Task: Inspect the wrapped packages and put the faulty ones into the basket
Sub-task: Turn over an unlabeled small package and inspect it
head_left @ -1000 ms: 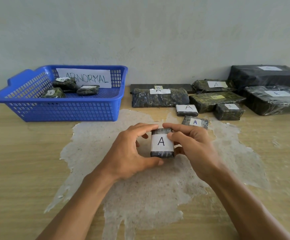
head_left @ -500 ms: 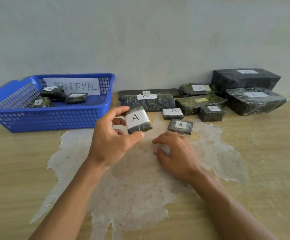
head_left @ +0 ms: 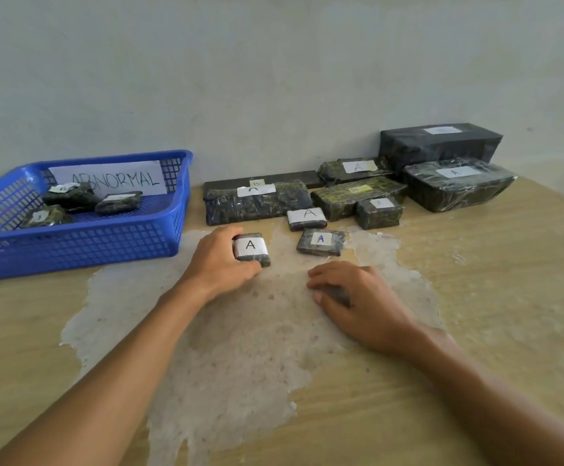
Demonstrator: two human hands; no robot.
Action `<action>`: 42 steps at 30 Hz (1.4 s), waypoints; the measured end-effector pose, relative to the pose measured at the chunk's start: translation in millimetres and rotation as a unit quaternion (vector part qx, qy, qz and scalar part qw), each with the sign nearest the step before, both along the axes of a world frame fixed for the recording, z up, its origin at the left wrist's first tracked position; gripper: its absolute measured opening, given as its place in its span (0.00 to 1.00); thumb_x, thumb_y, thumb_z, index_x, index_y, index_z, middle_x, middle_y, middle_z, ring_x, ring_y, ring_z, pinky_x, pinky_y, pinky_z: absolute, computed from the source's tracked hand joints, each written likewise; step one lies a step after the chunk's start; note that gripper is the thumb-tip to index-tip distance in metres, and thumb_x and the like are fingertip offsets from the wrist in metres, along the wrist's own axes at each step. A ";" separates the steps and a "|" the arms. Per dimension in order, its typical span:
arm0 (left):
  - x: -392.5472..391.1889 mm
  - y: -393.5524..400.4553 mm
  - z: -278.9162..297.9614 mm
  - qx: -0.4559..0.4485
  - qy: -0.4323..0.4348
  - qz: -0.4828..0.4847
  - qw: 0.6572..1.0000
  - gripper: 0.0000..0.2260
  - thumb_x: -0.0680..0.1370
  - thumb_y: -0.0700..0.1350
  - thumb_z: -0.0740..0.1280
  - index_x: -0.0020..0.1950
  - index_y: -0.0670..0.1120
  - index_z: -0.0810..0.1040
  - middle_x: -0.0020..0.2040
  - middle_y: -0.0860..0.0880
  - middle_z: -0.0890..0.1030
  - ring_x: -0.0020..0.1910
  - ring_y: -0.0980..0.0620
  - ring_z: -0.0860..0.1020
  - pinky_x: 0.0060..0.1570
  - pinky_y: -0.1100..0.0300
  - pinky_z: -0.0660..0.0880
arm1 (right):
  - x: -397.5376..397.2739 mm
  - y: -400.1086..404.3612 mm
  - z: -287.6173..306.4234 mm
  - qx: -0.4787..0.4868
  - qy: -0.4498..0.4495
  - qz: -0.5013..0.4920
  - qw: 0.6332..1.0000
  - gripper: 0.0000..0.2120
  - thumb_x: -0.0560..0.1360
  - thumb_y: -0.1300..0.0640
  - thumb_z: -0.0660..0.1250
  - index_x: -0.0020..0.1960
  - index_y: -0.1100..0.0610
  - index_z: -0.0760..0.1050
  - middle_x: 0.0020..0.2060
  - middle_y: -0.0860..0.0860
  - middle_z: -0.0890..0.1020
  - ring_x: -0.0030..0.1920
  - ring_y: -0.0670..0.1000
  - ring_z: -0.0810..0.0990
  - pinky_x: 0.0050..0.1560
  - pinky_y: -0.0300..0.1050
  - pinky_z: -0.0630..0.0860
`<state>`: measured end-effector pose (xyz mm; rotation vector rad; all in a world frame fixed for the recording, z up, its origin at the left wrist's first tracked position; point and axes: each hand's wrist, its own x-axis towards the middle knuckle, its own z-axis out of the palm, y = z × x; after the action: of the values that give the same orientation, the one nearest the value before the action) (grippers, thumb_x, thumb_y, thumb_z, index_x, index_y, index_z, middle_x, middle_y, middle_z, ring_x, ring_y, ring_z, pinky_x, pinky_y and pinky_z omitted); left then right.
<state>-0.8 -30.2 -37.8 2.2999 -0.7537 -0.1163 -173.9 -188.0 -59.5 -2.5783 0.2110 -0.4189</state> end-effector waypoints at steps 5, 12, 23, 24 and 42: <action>1.9 -5.1 5.5 0.055 0.020 -0.021 0.998 0.31 0.70 0.41 0.76 0.72 0.44 0.71 0.57 0.48 0.77 0.55 0.50 0.77 0.51 0.59 0.74 | 0.8 -2.4 -3.4 0.018 -0.015 -0.009 1.000 0.11 0.78 0.57 0.69 0.60 0.54 0.84 0.62 0.45 0.82 0.63 0.43 0.77 0.56 0.17 0.60; -12.8 -28.6 14.5 0.026 -0.126 -0.081 0.988 0.34 0.67 0.48 0.71 0.74 0.47 0.71 0.70 0.49 0.73 0.68 0.46 0.65 0.66 0.55 0.66 | -0.7 -5.4 -4.7 0.080 -0.082 -0.060 0.992 0.07 0.74 0.63 0.71 0.50 0.56 0.86 0.47 0.46 0.86 0.48 0.42 0.81 0.50 0.22 0.71; -34.6 -79.1 -7.7 0.103 -0.171 -0.192 0.961 0.18 0.78 0.56 0.69 0.64 0.50 0.76 0.62 0.50 0.74 0.65 0.47 0.63 0.63 0.52 0.62 | -5.4 -11.3 0.7 0.196 -0.167 -0.240 0.936 0.06 0.76 0.62 0.71 0.49 0.53 0.85 0.40 0.42 0.83 0.44 0.40 0.81 0.44 0.30 0.76; -36.7 -76.8 -6.9 0.086 -0.151 -0.201 0.964 0.17 0.77 0.55 0.71 0.61 0.49 0.77 0.57 0.52 0.75 0.65 0.47 0.65 0.63 0.51 0.65 | -5.6 -12.2 0.9 0.201 -0.167 -0.250 0.932 0.05 0.76 0.61 0.71 0.50 0.53 0.84 0.42 0.42 0.83 0.46 0.41 0.81 0.47 0.35 0.78; -69.3 -56.7 -16.1 -0.278 0.104 -0.092 0.951 0.15 0.77 0.47 0.73 0.63 0.45 0.81 0.50 0.49 0.85 0.50 0.55 0.84 0.47 0.62 0.81 | -12.6 -23.1 11.0 0.485 -0.175 -0.130 0.847 0.08 0.82 0.62 0.65 0.50 0.59 0.83 0.41 0.55 0.88 0.40 0.50 0.87 0.42 0.40 0.83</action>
<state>-70.0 -87.0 -54.0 1.6540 -0.7727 -0.2000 -186.5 -211.1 -48.5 -1.4483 0.4947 -0.6589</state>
